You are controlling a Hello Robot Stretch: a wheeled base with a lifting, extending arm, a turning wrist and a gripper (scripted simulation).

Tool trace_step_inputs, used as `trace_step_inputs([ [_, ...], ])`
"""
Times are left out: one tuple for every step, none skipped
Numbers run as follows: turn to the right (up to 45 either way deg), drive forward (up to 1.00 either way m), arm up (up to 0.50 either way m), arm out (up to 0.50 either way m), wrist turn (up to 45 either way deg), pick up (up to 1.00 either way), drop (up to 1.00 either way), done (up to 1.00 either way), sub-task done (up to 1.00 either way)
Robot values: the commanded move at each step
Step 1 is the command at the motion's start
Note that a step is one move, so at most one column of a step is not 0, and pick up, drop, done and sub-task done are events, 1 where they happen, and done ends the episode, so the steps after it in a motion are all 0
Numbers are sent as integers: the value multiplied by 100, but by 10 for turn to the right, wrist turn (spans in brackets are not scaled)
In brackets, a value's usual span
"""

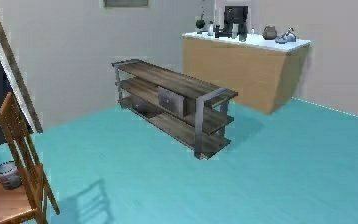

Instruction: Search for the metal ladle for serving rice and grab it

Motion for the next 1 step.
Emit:
trace_step_inputs([
  [-360, 0, 0, 0, 0, 0, 0, 0, 0],
])
